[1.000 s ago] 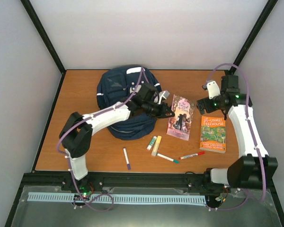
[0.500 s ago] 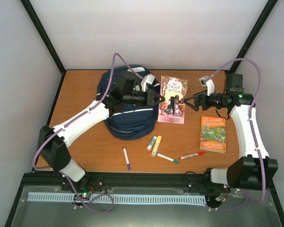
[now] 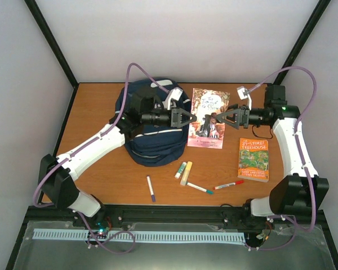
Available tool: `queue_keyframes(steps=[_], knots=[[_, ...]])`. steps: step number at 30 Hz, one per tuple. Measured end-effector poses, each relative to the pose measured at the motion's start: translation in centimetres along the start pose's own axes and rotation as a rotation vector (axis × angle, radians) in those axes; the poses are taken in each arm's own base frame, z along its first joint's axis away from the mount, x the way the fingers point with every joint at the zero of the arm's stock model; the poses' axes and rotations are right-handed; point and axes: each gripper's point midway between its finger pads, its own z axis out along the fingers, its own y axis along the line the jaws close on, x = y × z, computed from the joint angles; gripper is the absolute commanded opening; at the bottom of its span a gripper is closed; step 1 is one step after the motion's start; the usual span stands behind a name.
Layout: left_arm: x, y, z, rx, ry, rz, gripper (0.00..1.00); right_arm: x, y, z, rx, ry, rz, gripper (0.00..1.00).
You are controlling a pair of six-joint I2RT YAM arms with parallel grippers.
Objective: Pack the student bag
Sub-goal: Pick up the book from the center of the board.
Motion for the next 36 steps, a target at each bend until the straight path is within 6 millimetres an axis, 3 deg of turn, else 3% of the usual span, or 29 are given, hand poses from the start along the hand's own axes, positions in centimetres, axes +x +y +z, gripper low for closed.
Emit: queue_keyframes(steps=[12, 19, 32, 36], knots=[[-0.3, 0.6, 0.1, -0.024, -0.019, 0.01, 0.01, 0.0, 0.9, 0.1, -0.113, -0.033, 0.13, 0.44], [-0.6, 1.4, 0.1, -0.073, -0.042, -0.002, 0.01, 0.7, 1.2, 0.1, -0.113, -0.036, 0.144, 0.28], [-1.2, 2.3, -0.4, -0.134, -0.1, -0.007, 0.01, 1.7, 0.3, 0.2, -0.063, -0.031, 0.174, 0.28], [-1.8, 2.1, -0.8, -0.149, -0.13, -0.002, 0.01, 1.9, 0.2, 0.2, -0.053, -0.03, 0.176, 0.22]])
